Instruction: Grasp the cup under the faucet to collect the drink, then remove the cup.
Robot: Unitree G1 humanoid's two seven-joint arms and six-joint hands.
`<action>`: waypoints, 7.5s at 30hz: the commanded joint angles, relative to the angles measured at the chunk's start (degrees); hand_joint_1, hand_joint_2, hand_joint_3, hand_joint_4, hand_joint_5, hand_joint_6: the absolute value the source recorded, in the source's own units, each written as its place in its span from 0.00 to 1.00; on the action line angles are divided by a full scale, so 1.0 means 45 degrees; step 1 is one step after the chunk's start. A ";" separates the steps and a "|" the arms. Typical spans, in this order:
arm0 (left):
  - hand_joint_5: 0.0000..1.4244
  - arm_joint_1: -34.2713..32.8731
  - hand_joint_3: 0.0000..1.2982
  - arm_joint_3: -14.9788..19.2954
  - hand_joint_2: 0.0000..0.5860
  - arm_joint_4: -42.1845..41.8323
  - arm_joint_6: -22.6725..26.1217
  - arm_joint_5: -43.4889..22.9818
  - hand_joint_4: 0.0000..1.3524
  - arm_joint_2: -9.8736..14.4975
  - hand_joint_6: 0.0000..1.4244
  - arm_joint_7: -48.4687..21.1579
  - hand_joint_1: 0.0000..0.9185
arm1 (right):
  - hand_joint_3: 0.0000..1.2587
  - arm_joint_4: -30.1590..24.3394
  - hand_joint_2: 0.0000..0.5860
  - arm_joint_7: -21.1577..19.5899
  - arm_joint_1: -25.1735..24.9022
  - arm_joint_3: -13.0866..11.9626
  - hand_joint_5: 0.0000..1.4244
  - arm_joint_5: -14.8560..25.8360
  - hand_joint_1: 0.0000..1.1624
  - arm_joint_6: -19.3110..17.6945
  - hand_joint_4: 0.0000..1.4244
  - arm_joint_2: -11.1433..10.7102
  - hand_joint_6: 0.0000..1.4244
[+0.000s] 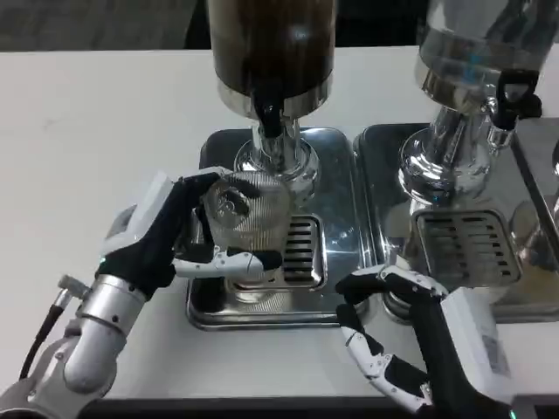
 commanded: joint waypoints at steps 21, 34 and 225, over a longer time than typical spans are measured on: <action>0.56 -0.0780 0.43 -0.1698 0.06 0.0403 0.0671 0.1542 0.42 0.0350 0.73 0.1122 0.76 | 0.47 -0.0280 0.72 -0.0190 0.0328 0.0031 0.27 0.0046 0.52 -0.0061 0.40 0.0258 0.21; 0.45 -0.0883 0.36 -0.2585 0.20 0.0506 0.1109 0.2386 0.31 0.0464 0.51 0.2224 0.54 | 0.47 -0.0332 0.71 -0.0119 0.0449 -0.0052 0.28 0.0114 0.51 -0.0075 0.40 0.0303 0.20; 0.05 -0.1371 0.07 0.1491 0.10 -0.4584 0.1229 -0.6739 0.00 0.1071 0.03 -1.4846 0.00 | 0.48 0.1027 0.76 -0.0495 -0.0372 -0.0718 0.30 0.1263 0.47 -0.0844 0.40 0.0892 0.19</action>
